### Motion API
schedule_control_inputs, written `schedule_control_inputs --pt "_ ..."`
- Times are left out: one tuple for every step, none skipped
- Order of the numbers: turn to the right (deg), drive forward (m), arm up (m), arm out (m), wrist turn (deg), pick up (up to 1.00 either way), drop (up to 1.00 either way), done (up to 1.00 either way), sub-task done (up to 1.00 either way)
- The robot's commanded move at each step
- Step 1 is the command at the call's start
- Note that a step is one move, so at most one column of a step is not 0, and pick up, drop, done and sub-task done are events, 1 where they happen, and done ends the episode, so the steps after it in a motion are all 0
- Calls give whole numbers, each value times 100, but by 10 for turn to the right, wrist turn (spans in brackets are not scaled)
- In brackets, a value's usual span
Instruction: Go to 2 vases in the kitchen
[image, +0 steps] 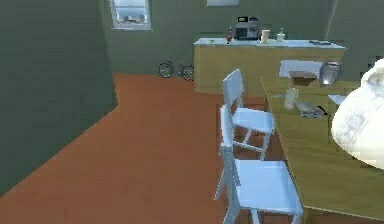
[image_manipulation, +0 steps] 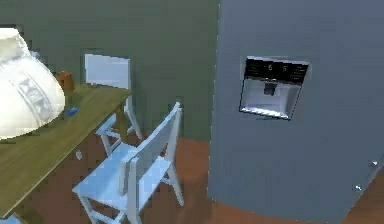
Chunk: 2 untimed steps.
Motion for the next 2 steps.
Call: schedule_control_inputs --pt "-300 0 0 0 0 0 0 0 0" --pt "0 100 0 0 0 0 0 0 0"
